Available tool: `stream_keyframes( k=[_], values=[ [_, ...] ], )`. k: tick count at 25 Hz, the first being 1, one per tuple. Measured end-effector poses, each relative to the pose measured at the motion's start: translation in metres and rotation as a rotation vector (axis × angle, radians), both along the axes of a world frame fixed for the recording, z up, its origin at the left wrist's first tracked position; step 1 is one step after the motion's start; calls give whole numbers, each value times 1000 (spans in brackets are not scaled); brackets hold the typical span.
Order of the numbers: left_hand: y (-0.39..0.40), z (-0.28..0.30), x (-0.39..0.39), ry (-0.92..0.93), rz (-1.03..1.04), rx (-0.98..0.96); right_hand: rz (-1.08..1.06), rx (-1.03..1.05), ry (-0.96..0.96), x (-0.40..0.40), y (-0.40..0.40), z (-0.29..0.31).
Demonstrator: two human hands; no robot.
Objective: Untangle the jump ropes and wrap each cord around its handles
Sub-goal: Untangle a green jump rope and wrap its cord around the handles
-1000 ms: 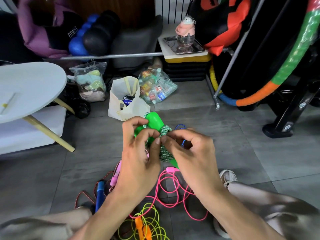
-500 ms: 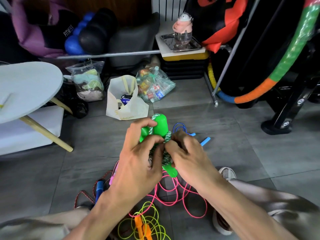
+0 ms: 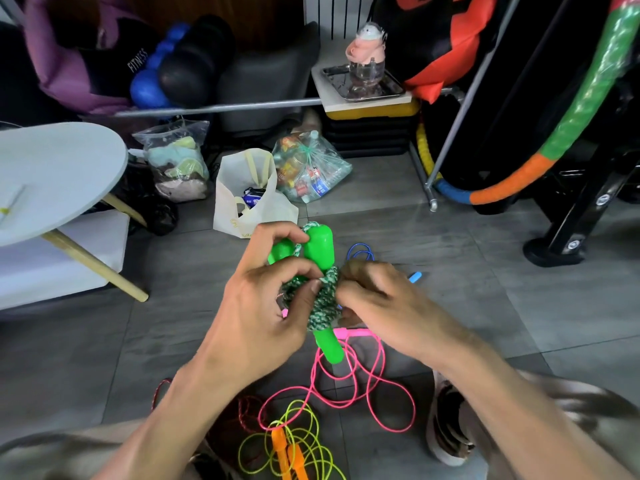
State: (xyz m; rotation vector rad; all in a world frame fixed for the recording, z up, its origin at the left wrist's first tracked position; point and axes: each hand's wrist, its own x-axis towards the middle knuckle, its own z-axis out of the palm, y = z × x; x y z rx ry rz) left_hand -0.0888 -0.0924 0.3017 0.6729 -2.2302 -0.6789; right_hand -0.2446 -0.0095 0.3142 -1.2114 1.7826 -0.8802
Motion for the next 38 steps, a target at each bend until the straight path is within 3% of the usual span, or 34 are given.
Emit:
stream_keyframes(
  k=[5, 9, 13, 15, 17, 20, 23, 26, 29, 34, 38],
  values=[
    [-1, -2, 0, 24, 1, 15, -99, -138, -39, 10, 1, -9],
    [-3, -3, 5, -3, -82, 21, 25, -58, -13, 1, 2, -10],
    [-16, 5, 15, -20, -263, 97, 183, 7, -366, -9, 5, -8],
    [-16, 6, 16, 25, -294, 206, 213, 25, -426, -11, 6, -10],
    [-13, 1, 12, 22, -265, 246, 139, 42, -386, -17, 7, -19],
    [-5, -22, 4, -164, -106, 240, -7, 137, -246, -29, 18, -53],
    [-2, -53, -3, -567, -116, 238, -54, 408, 27, -36, 56, -124],
    [5, -84, -11, -878, -275, 233, -96, 640, 9, -21, 101, -198],
    [10, -108, -9, -957, -320, 288, -112, 845, 90, -2, 141, -264],
    [10, -139, -1, -953, -279, 321, -65, 892, 191, 8, 178, -346],
    [9, -175, -1, -958, -264, 467, -150, 786, 177, 6, 168, -360]
  ],
)
